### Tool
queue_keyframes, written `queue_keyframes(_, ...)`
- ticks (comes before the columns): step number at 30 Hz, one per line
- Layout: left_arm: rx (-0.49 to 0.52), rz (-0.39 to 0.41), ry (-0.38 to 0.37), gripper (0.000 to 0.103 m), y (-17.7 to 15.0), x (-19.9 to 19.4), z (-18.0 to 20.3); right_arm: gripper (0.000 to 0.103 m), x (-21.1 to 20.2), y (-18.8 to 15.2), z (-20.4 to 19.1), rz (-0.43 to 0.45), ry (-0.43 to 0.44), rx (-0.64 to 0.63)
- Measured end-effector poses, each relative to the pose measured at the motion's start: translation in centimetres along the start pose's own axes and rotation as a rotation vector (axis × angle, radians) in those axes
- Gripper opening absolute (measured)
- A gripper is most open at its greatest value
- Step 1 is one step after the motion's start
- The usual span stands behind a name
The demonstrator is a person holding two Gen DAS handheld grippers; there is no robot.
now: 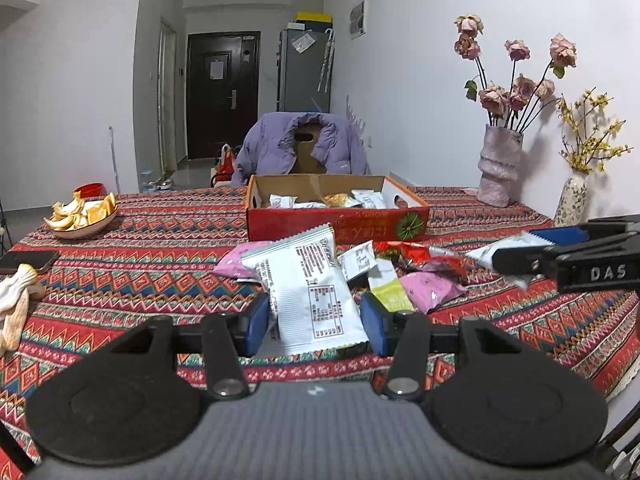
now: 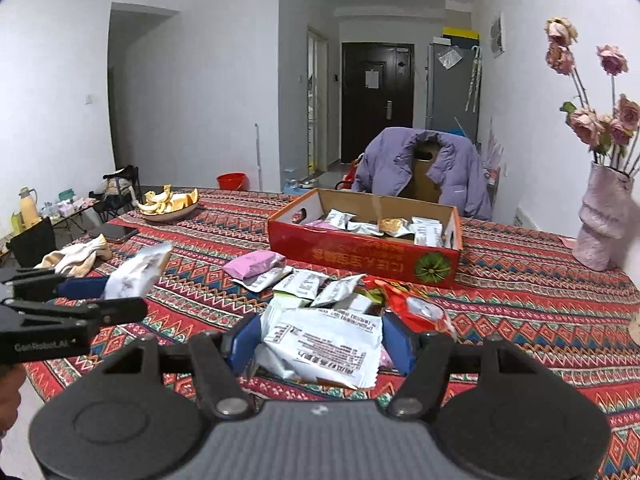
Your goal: Organize snacks
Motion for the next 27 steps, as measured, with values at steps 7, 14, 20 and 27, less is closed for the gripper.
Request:
queue_keyframes(7,-0.016,-0.055,-0.006,0.050,-0.9,0.2,0.1,0.066,-0.3,-0.7,1.0,-0.011,-0.020,0.017)
queue_keyframes(14,-0.009,-0.063,-0.005,0.050,-0.8,0.8,0.3,0.066,-0.1,-0.9,1.7,-0.014,-0.018,0.029)
queue_keyframes(20,-0.014,-0.080,-0.004,0.050,-0.3,2.0,0.2,0.066,0.9,-0.7,2.7,-0.026,-0.020,0.034)
queue_keyframes(27,0.019,-0.085,0.006,0.050,1.6,4.7,0.3,0.066,3.0,0.8,4.9,-0.032,-0.035,0.039)
Point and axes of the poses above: each gripper's, at about its wrist camera, not at the fingertips, and x roughly the way its jaws point, z to its right, y to its top, the point moved 10 cm from there along x, roughly the way its jaws point
